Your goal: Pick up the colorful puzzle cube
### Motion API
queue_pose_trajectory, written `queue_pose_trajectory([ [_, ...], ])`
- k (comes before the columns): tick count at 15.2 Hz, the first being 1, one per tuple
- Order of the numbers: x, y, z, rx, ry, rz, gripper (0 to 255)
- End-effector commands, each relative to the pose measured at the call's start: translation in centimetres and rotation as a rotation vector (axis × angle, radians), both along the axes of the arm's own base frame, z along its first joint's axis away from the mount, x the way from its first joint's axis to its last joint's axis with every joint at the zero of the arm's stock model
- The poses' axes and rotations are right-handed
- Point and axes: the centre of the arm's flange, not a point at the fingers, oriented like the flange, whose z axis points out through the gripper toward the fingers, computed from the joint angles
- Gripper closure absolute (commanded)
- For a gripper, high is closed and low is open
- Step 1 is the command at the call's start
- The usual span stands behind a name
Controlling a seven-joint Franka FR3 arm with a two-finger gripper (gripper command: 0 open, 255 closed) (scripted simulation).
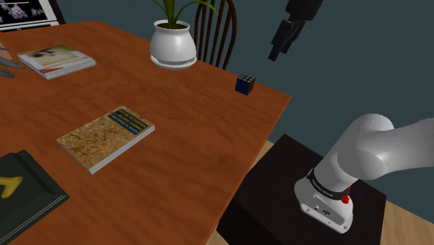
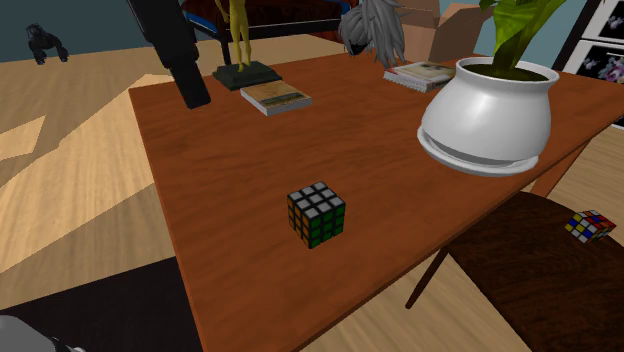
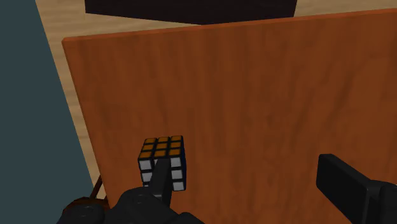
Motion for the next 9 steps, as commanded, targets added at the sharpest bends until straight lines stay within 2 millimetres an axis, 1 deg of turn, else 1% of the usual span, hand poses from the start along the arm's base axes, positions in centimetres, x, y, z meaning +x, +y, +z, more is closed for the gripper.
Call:
queue_pose_trajectory([
  [1,0.0,0.0,0.0,0.000,0.000,0.000,0],
  [9,8.4,-4.1,-7.0,0.023,0.095,0.038,0],
])
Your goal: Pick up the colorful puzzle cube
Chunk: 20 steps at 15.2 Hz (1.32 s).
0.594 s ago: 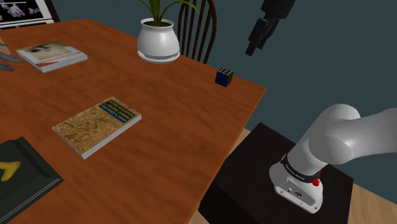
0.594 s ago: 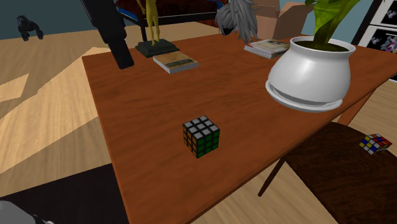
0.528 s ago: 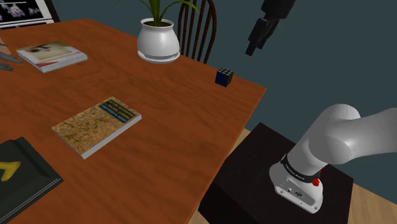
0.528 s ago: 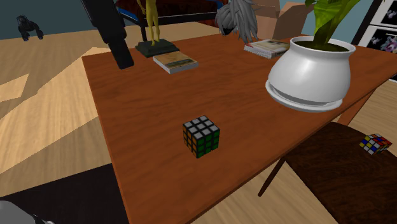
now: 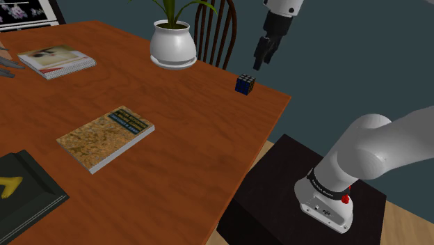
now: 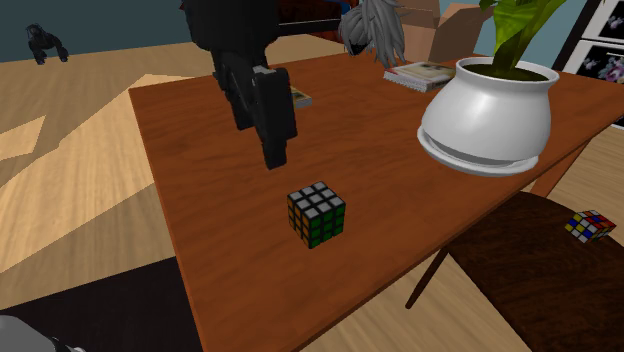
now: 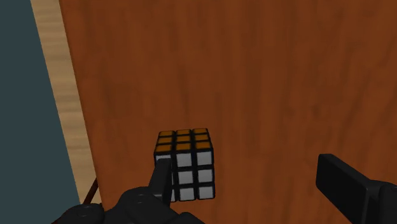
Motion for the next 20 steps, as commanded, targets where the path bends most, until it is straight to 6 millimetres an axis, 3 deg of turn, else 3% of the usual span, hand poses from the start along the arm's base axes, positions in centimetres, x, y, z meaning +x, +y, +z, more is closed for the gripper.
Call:
queue_pose_trajectory([
  [1,2.2,-0.8,-1.7,0.006,0.024,0.011,0],
  [6,7.1,-3.1,-6.6,0.020,0.083,0.034,0],
  [13,7.1,-3.1,-10.3,0.020,0.083,0.034,0],
  [16,7.1,-3.1,-10.6,0.020,0.083,0.034,0],
  [17,7.1,-3.0,-10.6,0.020,0.083,0.034,255],
  [20,7.1,-3.0,-10.6,0.020,0.083,0.034,255],
])
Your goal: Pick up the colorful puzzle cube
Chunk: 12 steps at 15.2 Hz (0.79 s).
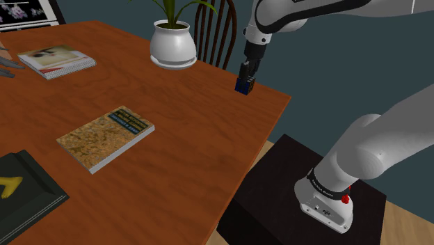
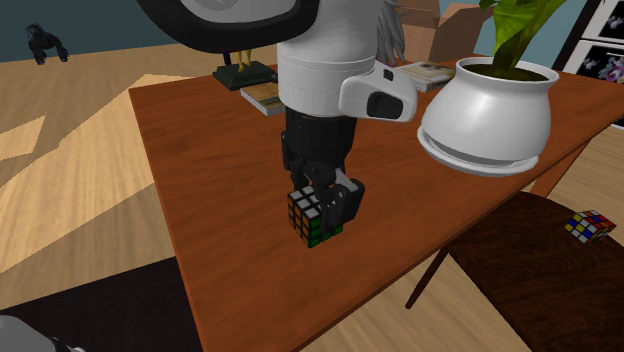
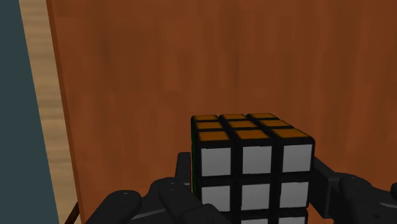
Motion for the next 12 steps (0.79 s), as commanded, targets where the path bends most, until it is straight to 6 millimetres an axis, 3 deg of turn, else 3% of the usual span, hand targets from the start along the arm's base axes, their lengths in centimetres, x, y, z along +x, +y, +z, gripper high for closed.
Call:
queue_pose_trajectory([
  [1,0.0,0.0,-0.1,0.000,0.002,0.001,255],
  [6,0.0,0.0,-0.1,0.001,0.002,0.001,255],
  [12,0.0,0.0,3.1,0.001,0.002,0.001,255],
])
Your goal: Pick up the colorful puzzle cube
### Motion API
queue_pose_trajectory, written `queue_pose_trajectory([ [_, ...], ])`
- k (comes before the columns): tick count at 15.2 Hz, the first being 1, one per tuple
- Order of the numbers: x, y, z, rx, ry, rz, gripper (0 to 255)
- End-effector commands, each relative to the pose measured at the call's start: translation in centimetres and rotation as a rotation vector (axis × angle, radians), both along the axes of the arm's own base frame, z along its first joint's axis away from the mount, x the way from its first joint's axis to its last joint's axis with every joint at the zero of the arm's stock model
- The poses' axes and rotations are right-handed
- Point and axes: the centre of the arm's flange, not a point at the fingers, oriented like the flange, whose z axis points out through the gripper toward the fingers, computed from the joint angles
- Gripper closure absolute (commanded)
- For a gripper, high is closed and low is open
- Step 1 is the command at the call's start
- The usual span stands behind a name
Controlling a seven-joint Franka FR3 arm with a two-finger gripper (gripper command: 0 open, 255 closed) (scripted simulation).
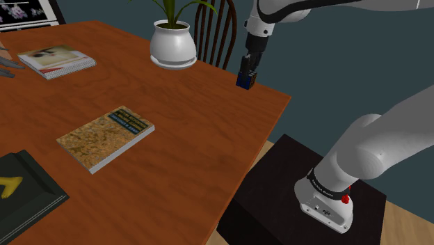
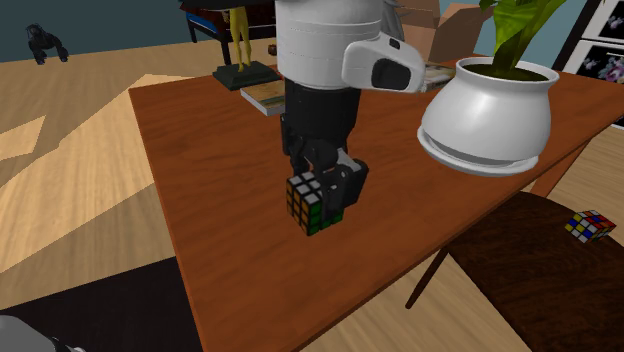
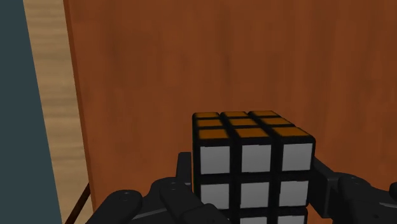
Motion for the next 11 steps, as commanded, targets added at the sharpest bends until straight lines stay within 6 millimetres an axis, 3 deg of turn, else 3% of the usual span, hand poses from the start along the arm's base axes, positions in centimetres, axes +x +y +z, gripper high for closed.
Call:
queue_pose_trajectory([
  [1,-0.1,0.0,1.1,0.000,0.000,0.000,255],
  [9,-0.1,0.0,5.3,0.000,0.000,0.000,255],
  [11,-0.1,0.0,5.4,0.000,0.000,0.000,255],
])
